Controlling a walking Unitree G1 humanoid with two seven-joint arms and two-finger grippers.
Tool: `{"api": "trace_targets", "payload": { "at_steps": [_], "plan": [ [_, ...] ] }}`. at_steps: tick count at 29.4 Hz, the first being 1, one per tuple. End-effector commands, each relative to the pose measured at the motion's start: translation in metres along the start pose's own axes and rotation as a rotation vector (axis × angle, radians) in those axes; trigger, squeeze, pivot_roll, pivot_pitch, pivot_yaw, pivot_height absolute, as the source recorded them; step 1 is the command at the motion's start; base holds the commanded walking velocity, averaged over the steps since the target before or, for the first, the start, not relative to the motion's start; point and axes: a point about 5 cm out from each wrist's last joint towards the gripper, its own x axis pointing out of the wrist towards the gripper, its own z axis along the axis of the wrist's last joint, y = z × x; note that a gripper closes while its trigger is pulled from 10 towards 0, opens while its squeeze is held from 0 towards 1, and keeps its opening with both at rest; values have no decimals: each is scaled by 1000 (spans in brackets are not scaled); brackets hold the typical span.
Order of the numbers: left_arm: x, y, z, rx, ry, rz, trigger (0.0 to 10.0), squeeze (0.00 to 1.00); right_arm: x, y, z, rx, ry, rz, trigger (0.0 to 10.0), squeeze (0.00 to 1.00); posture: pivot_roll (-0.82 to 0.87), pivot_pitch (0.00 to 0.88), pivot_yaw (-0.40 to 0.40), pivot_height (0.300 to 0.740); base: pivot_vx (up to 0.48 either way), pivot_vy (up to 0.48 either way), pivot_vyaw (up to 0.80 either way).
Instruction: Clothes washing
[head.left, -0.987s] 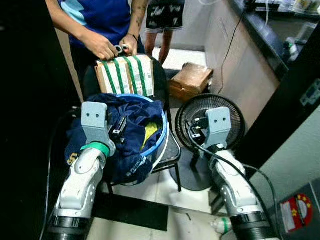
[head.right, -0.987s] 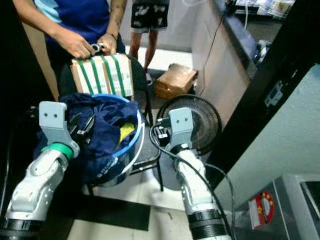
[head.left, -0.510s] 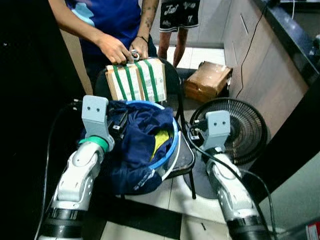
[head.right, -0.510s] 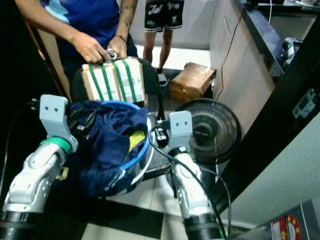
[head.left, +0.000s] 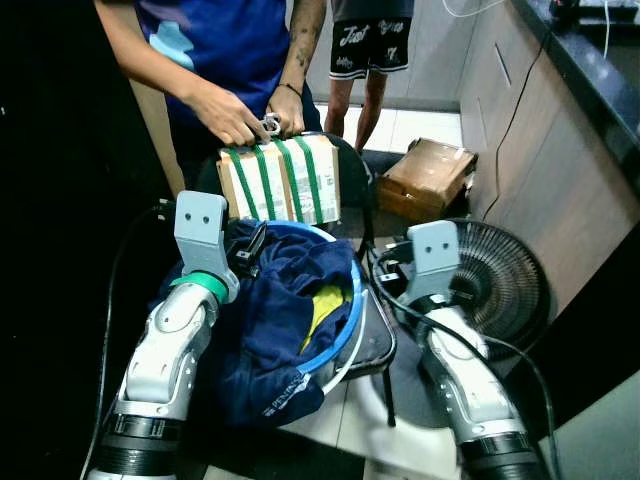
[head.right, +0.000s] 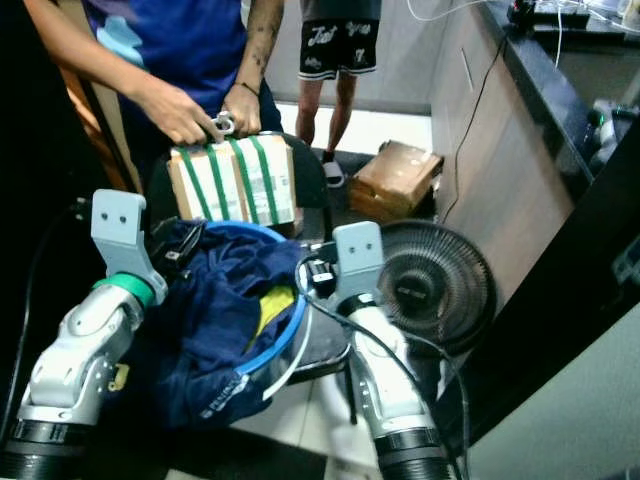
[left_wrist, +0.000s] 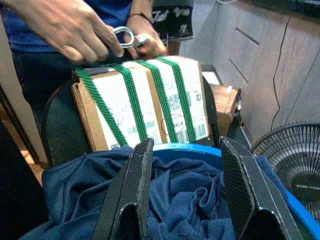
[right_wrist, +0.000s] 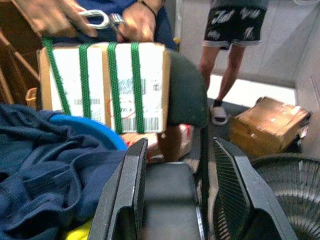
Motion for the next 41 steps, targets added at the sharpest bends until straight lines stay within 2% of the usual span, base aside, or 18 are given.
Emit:
{"api": "trace_targets", "payload": {
  "at_steps": [1,11,19,26,27,32,36,39,41],
  "plan": [
    [-5,5,-5,-7,13,23,10000,0,0,8,-1,14,-3,34,10000,0,54,29,65,740,285,0,0],
    [-8,8,-11,17,29,73,10000,0,5,12,5,14,-17,88,10000,0,44,23,33,740,111,0,0],
    [-9,11,-10,20,1,127,10000,0,14,7,8,19,-7,103,10000,0,36,23,11,740,0,0,0],
    [-9,11,-11,40,-2,141,10000,0,22,18,-1,35,44,232,10000,0,30,30,9,740,0,0,0],
    [-9,11,-12,43,0,143,10000,0,25,19,-3,64,59,240,10000,1000,30,35,9,740,0,0,0],
    [-11,13,-13,52,3,152,10000,0,34,27,-3,92,80,297,10000,1000,30,35,9,740,0,0,0],
    [-12,15,-13,57,5,159,10000,0,33,37,-3,87,88,385,10000,1000,30,35,9,740,0,0,0],
    [-12,14,-13,60,10,157,10000,0,30,45,-19,54,183,483,10000,1000,39,48,7,740,0,0,0],
    [-12,14,-13,62,12,156,10000,0,29,46,-23,42,213,498,10000,1000,39,48,7,740,0,0,0]
  ]
}}
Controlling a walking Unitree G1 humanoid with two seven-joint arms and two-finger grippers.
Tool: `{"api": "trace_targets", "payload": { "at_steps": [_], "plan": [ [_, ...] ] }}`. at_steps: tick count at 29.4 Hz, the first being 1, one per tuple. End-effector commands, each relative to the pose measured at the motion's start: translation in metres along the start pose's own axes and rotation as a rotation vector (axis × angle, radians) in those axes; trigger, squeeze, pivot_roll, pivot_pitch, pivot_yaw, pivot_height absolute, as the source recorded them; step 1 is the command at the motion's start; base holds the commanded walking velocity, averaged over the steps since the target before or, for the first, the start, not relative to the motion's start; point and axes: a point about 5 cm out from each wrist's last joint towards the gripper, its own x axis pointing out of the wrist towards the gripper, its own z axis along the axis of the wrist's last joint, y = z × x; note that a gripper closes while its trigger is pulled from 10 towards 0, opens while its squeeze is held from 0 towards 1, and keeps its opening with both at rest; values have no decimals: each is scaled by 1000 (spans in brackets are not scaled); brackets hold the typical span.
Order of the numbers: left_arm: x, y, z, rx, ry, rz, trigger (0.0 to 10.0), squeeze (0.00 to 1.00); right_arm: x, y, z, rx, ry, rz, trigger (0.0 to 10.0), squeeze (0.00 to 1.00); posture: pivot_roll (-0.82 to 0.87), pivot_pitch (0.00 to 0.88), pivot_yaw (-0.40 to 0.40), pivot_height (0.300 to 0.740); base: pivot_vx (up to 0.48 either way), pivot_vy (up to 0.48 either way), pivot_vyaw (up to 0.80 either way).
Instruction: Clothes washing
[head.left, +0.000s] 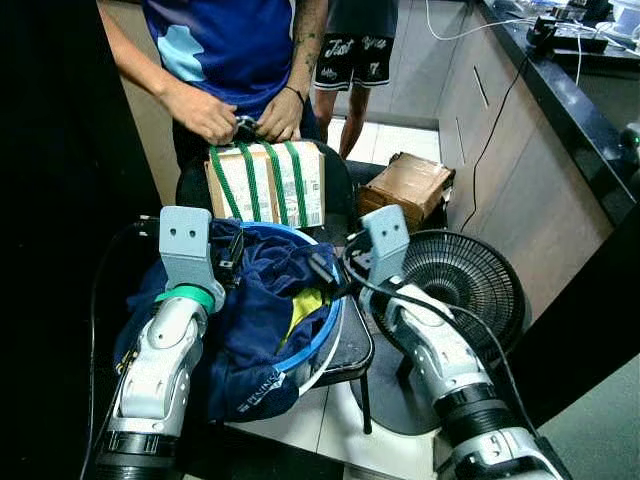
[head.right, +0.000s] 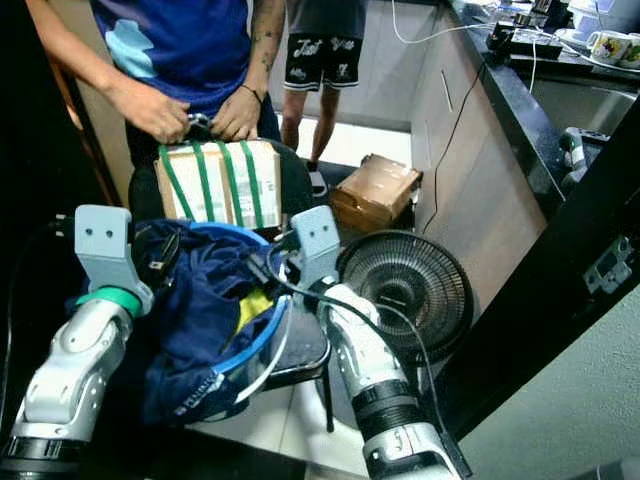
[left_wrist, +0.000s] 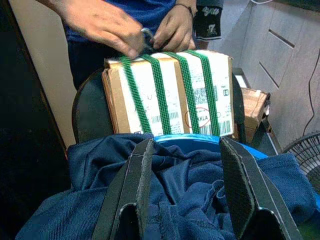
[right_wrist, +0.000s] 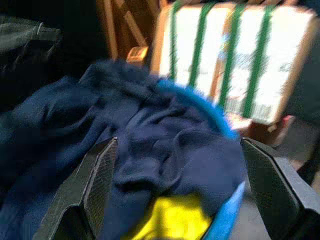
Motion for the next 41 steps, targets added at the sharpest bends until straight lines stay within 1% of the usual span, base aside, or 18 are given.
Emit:
{"api": "trace_targets", "payload": {
  "at_steps": [1,3,7,12,21,24,26,27,28,29,32,33,34,35,36,37,38,41],
  "plan": [
    [-1,0,-3,10,14,-3,10000,0,2,-3,-9,-11,73,-8,10000,1000,38,55,14,740,0,0,0],
    [-2,0,-4,8,27,-15,10000,0,12,-11,-5,56,87,-99,10000,1000,34,71,28,740,0,0,0],
    [-5,2,-5,15,45,-23,10000,0,26,-12,9,94,80,-135,10000,1000,43,104,43,740,0,0,0],
    [-11,10,-5,31,69,-23,10000,0,36,-4,15,87,94,-110,10000,1000,64,156,69,740,0,0,0],
    [-14,21,-6,60,99,-16,10000,0,42,1,18,99,92,-96,10000,1000,68,181,96,740,0,0,0],
    [-14,26,-5,78,112,-21,10000,0,47,9,17,130,100,-59,10000,1000,70,192,114,740,0,0,0],
    [-13,28,-4,89,122,-29,10000,0,48,25,5,120,175,54,10000,1000,72,191,121,740,0,0,0],
    [-13,28,-4,89,122,-29,10000,0,48,25,5,120,175,54,10000,1000,72,191,121,740,0,0,0],
    [-13,28,-4,96,131,-36,10000,0,46,35,-11,108,253,116,10000,1000,71,188,124,740,0,0,0],
    [-13,28,-4,96,131,-36,10000,0,46,35,-11,108,253,116,10000,1000,71,188,124,740,0,0,0],
    [-13,27,-4,99,143,-49,10000,0,41,40,-26,120,342,139,10000,1000,71,184,122,740,0,0,0],
    [-13,27,-4,99,143,-49,10000,0,41,40,-26,120,342,139,10000,1000,71,184,122,740,0,0,0],
    [-14,25,-5,102,156,-68,10000,0,38,40,-34,129,395,137,10000,1000,71,184,122,740,0,0,0],
    [-14,25,-5,102,156,-68,10000,0,38,40,-34,129,395,137,10000,1000,71,184,122,740,0,0,0],
    [-14,24,-7,103,166,-84,10000,0,37,40,-38,128,426,136,10000,847,69,181,120,740,0,0,0],
    [-14,24,-7,103,166,-84,10000,0,37,40,-38,128,426,136,10000,847,69,181,120,740,0,0,0],
    [-15,23,-7,104,172,-95,10000,0,35,39,-41,126,445,136,10000,0,69,181,120,740,0,0,0],
    [-16,20,-9,102,181,-126,10000,0,32,40,-47,109,482,143,10000,0,71,169,123,740,0,0,0]
  ]
}}
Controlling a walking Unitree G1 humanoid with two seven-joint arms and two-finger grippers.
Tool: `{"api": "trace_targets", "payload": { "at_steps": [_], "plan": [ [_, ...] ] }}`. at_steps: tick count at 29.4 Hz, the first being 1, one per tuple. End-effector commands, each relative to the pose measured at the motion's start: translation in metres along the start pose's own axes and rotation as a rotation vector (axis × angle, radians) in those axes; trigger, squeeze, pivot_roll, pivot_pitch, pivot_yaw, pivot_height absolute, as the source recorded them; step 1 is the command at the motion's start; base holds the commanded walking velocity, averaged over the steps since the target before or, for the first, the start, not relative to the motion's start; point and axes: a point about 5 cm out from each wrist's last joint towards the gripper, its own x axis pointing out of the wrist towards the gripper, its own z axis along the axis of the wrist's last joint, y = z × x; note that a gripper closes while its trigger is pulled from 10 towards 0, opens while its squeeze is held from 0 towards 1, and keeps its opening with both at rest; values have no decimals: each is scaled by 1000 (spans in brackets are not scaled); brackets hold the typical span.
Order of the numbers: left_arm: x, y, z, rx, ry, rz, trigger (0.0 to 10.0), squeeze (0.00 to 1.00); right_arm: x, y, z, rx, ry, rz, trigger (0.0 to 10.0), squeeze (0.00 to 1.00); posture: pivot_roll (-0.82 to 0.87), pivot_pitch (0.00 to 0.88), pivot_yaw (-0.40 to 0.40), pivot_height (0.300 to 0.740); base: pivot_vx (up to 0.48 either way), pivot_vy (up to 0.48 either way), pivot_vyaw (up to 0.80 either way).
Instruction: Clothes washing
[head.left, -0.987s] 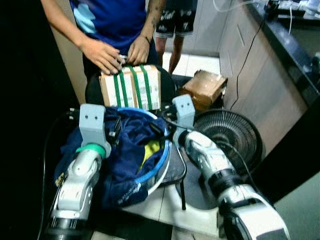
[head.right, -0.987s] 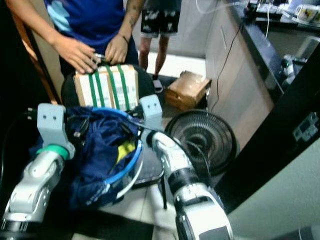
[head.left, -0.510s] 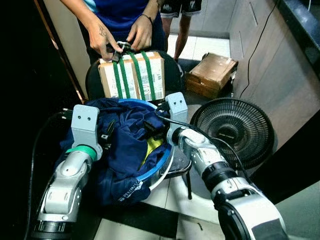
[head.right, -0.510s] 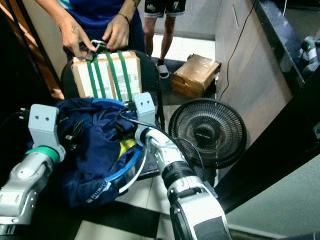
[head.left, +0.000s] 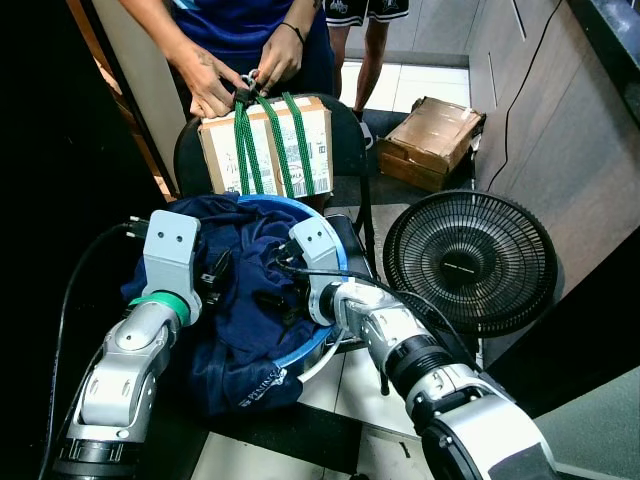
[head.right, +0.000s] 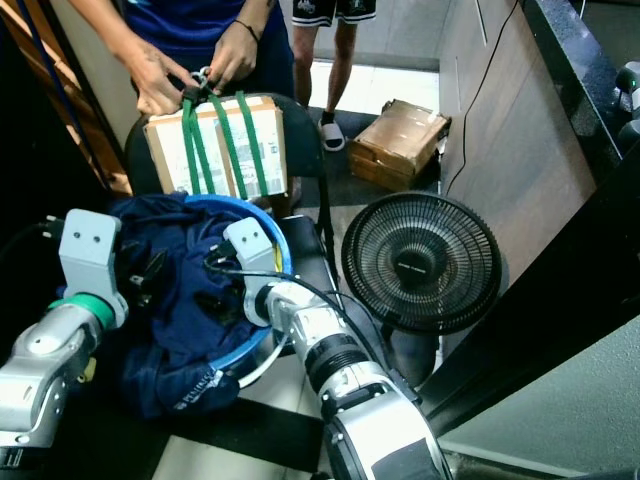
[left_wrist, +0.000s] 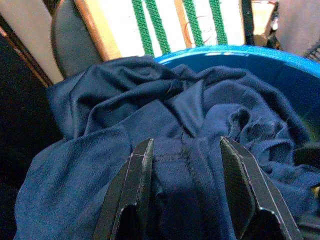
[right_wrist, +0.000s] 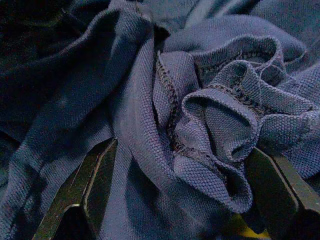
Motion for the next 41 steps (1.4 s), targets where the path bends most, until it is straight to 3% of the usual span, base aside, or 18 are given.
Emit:
{"api": "trace_targets", "payload": {
  "at_steps": [1,2,3,4,27,34,41],
  "plan": [
    [-3,1,-5,6,27,-11,10000,0,0,1,-32,48,117,-1,10000,0,71,169,123,740,0,0,0],
    [-4,-1,-5,9,31,-26,10000,0,-1,0,-35,34,130,-3,10000,0,73,166,124,740,0,0,0],
    [-4,-2,-6,14,38,-43,10000,0,-2,-2,-38,6,148,-15,4667,0,74,163,123,740,0,0,0],
    [-4,-3,-7,16,45,-54,10000,0,-3,-4,-41,-12,162,-22,0,0,74,158,121,740,0,0,0],
    [2,-12,-7,18,42,-95,10000,0,-10,-12,-44,-4,171,-19,0,0,60,109,98,740,0,0,0],
    [8,-17,-2,2,3,-95,10000,0,-14,-18,-40,28,128,-18,0,0,44,86,79,740,0,0,0],
    [14,-25,4,-33,-51,-82,10000,0,-31,-33,-24,60,15,-16,0,0,29,60,23,740,0,0,0]
  ]
}}
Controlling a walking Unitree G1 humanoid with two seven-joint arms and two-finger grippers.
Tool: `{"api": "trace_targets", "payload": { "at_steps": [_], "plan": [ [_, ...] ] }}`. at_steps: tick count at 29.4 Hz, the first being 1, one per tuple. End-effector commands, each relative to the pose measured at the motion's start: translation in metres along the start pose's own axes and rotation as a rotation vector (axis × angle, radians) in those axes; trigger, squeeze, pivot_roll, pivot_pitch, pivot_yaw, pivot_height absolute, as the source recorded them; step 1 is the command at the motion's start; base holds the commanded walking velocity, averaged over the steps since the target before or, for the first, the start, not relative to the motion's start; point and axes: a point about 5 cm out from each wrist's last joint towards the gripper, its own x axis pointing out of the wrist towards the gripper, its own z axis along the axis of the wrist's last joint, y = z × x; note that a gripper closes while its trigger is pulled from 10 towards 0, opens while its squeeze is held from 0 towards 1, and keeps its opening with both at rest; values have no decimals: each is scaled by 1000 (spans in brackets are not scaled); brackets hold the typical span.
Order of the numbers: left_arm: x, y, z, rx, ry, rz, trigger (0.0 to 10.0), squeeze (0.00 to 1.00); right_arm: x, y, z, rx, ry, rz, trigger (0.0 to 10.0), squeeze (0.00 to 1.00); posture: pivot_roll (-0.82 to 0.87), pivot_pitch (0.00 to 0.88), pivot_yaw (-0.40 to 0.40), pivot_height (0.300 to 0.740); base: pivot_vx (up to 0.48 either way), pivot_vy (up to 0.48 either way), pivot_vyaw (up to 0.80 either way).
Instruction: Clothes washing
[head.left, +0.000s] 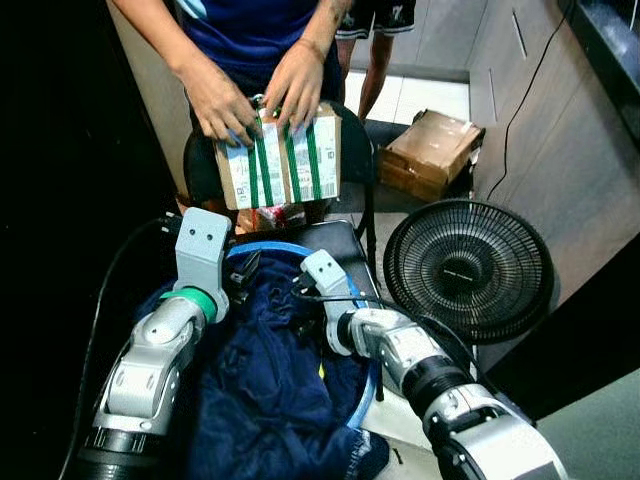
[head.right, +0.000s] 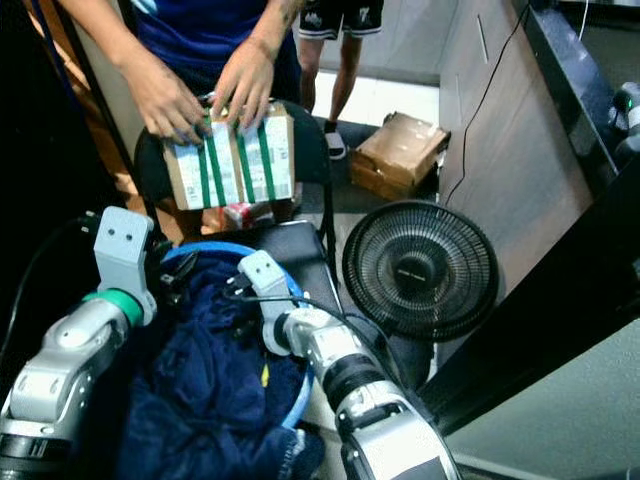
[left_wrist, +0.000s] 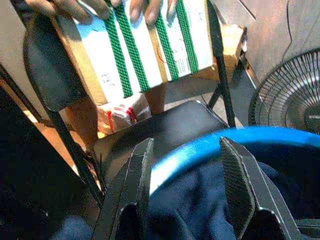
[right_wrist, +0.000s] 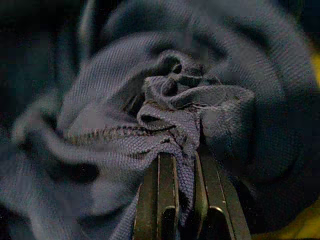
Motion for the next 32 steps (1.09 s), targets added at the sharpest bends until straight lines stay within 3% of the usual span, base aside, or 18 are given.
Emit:
{"api": "trace_targets", "payload": {
  "at_steps": [1,5,11,14,17,29,32],
  "plan": [
    [1,-2,-2,-4,1,2,10000,0,-10,-11,10,-5,-46,-38,0,0,29,60,23,740,0,0,0],
    [2,-4,2,-32,-43,16,10000,0,-31,-20,32,18,-166,-39,0,0,23,50,19,740,0,0,0],
    [6,-7,6,-42,-71,-2,10000,0,-40,-24,37,41,-210,-49,0,0,15,45,26,740,0,0,0],
    [8,-9,8,-46,-81,-13,10000,0,-44,-23,44,110,-281,-27,0,0,15,45,26,740,0,0,0],
    [10,-14,9,-57,-86,-26,10000,0,-56,-19,65,252,-441,32,0,0,13,43,36,740,0,0,0],
    [10,-17,9,-84,-98,-24,10000,0,-66,-24,79,333,-533,17,0,0,15,44,35,740,0,0,0],
    [9,-10,14,-121,-127,5,10000,0,-88,-31,109,453,-794,62,0,0,20,47,32,740,0,0,0]
  ]
}}
